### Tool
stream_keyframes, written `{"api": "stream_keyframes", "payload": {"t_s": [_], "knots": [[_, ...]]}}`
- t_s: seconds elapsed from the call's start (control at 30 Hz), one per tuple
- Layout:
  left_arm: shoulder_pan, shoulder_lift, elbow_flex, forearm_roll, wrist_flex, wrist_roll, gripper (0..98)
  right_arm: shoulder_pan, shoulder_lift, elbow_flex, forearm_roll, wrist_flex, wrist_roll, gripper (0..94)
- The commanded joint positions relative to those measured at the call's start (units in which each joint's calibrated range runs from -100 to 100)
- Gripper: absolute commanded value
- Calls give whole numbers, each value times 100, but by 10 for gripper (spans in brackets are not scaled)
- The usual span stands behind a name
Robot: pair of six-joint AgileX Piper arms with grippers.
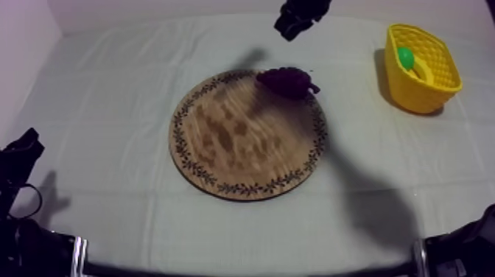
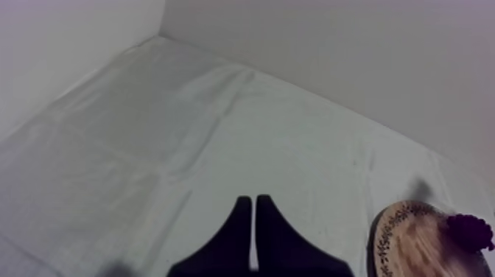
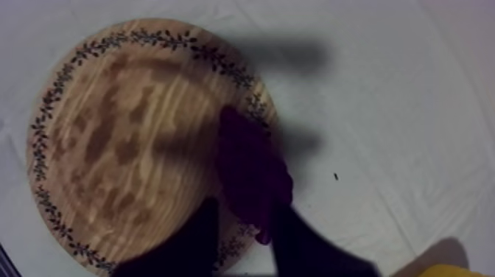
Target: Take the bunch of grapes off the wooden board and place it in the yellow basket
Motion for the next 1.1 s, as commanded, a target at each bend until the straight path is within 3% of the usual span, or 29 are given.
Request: {"api": "stream_keyframes", "payload": {"t_s": [0.0,0.13,0.27,1.07], "knots": [[-1,3,4,1,3,0,0,29,214,-45,63,52,0,565],[-1,3,4,1,3,0,0,61,475,-182,174,169,8,812],[-1,3,4,1,3,0,0,62,704,-312,261,246,43,896],[-1,3,4,1,3,0,0,44,1912,-427,510,188,-26,925]]}}
